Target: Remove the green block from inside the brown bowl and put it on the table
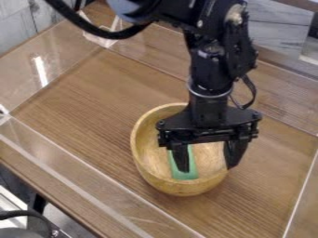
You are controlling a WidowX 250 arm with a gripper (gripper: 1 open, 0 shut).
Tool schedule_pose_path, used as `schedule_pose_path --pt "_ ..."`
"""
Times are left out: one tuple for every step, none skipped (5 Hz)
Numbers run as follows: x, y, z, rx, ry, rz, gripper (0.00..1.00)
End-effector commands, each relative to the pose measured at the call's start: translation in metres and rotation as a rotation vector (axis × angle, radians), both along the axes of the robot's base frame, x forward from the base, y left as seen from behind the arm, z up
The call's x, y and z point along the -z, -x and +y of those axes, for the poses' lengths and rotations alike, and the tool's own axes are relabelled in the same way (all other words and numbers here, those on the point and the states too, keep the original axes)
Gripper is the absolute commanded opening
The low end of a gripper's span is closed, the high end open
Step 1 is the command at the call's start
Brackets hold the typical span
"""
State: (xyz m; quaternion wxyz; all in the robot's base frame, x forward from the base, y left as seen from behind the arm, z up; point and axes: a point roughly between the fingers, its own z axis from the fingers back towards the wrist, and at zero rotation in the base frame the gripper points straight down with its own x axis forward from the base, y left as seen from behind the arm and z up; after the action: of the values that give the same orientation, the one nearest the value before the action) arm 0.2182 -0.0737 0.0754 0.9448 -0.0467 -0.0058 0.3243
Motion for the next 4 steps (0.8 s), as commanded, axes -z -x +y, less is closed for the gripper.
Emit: schedule_pose_path --pt "-0.014 -0.004 0.002 -0.028 0.024 -0.048 1.00" --pt "-0.031 -0.006 0.008 -0.032 0.033 -0.047 1.00" --pt "-0.071 -0.014 0.017 -0.026 0.074 -0.055 1.00" --pt "-0.101 -0.016 0.018 0.007 0.122 -0.069 1.00"
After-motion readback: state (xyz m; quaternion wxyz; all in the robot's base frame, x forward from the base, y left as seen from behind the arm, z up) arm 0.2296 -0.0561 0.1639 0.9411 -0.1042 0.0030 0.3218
